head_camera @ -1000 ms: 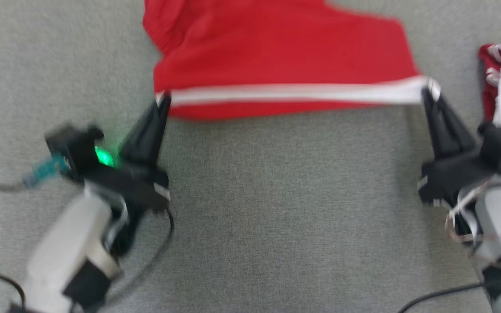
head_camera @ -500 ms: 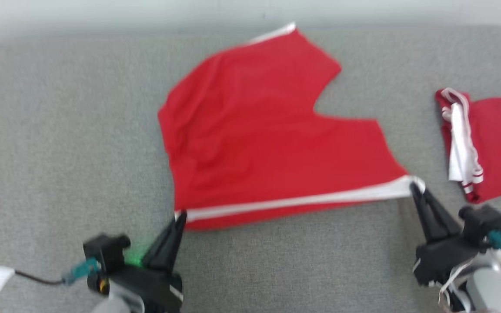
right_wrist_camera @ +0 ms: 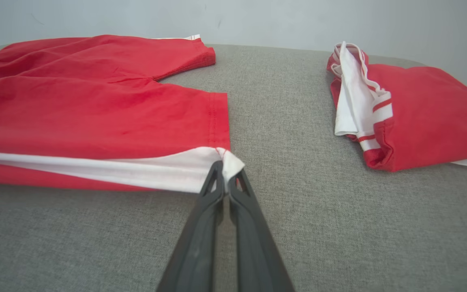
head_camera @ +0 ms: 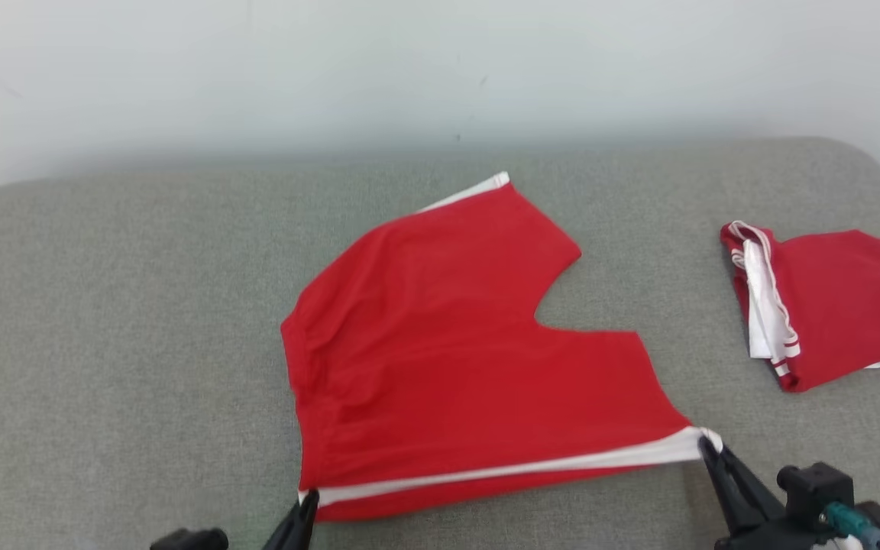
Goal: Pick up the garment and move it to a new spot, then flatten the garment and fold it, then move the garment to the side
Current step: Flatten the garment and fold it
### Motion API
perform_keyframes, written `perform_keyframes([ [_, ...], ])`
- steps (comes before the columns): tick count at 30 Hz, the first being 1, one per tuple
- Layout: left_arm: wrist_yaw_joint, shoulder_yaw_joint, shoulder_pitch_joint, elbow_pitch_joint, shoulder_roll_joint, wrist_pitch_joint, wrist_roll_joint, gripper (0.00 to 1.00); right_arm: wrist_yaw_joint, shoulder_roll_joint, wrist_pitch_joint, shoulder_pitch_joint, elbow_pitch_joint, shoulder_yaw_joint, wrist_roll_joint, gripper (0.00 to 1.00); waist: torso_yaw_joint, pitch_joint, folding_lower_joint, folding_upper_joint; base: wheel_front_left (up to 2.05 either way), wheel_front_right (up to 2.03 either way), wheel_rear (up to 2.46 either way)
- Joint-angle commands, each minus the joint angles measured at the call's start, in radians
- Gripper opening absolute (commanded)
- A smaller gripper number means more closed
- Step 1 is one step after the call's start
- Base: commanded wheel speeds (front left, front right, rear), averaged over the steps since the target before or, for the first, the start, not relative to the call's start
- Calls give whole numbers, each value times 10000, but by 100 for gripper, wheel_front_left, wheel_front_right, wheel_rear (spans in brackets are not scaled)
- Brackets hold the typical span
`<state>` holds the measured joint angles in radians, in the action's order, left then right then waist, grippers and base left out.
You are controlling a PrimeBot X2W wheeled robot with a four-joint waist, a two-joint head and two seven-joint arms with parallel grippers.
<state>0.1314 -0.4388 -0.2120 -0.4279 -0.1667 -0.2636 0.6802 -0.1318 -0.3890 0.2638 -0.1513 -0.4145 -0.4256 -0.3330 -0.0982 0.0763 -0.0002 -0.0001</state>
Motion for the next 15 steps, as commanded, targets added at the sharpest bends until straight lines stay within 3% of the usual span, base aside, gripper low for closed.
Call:
perform_keyframes([
  [1,-24,125,333,-101,-150,-7,-155,0,22,-71,-6,216,-99,60,-49,0,-44,-325,2,1,0,0,0],
  [15,-24,866,1744,197,-81,-7,-1132,0,22,-79,-4,1052,73,-380,94,0,-150,-773,2,1,0,0,0],
])
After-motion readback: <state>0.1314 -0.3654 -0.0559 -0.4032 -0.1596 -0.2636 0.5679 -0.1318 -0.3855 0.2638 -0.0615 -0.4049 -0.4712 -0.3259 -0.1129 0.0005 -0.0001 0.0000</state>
